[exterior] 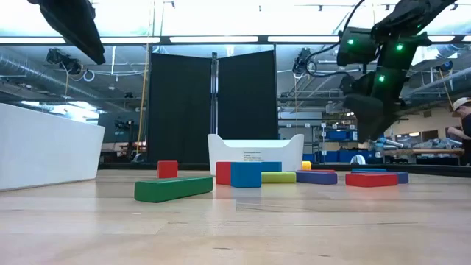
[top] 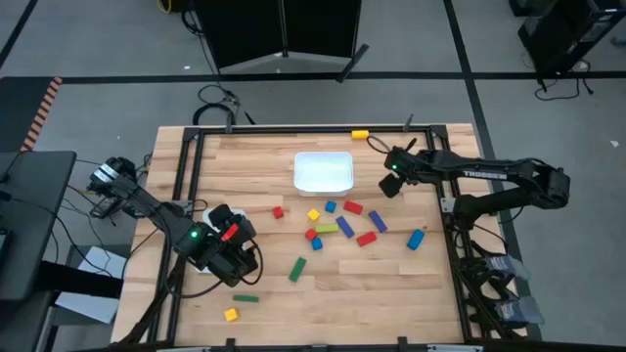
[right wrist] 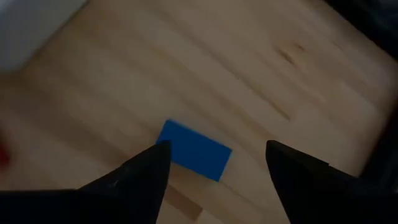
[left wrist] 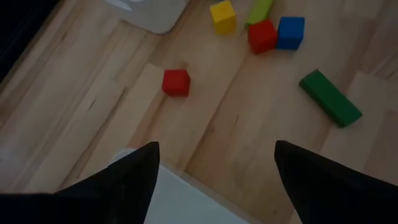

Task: Sort blocks by size
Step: Put the rectangular blue block into the top white bin

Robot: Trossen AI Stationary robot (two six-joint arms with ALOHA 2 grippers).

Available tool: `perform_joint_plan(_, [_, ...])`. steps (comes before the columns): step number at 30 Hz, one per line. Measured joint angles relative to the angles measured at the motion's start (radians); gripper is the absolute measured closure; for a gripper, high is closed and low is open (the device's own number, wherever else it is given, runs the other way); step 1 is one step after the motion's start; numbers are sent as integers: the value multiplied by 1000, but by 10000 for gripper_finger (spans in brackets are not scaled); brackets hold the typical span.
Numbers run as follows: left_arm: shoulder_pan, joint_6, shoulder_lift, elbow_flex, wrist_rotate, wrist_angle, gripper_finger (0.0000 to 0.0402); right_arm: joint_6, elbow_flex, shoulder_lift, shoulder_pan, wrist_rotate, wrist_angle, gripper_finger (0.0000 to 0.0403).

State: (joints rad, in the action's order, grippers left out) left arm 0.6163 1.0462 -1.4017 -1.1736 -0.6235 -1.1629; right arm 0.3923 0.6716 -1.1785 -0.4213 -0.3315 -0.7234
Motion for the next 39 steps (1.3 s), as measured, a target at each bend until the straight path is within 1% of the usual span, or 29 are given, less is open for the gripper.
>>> perform_joint_plan(2, [0, 0, 0, 0, -7, -2, 80, -100, 0, -20, 0, 27, 2, 108])
perform_joint_plan(5, [0, 0, 0, 0, -11, -2, 81, -291, 0, -52, 0, 95, 21, 88])
perform_joint_plan(8, [0, -2, 0, 0, -33, -2, 81, -461, 0, -95, 1, 105, 31, 73])
perform_joint_plan(10, [0, -2, 0, 0, -43, 0, 81, -537, 0, -129, 0, 104, 35, 66])
perform_joint_plan(14, [0, -2, 0, 0, -50, 6, 81, -616, 0, -211, -15, 105, 32, 56])
perform_joint_plan(18, [0, -2, 0, 0, -50, 17, 81, -697, 5, -285, -60, 91, 63, 54])
perform_joint_plan(23, [0, -2, 0, 0, -50, 31, 81, -709, 47, -348, -107, 155, 39, 58])
perform_joint_plan(26, [0, -3, 0, 0, -54, 45, 81, -716, 65, -370, -129, 206, 28, 72])
perform_joint_plan(29, [0, -3, 0, 0, -56, 46, 81, -724, 65, -378, -149, 255, 34, 97])
perform_joint_plan(34, [0, -3, 0, 0, -63, 52, 81, -692, 65, -395, -167, 302, 33, 154])
perform_joint_plan(39, [0, -3, 0, 0, -63, 54, 81, -656, 65, -401, -163, 313, 31, 219])
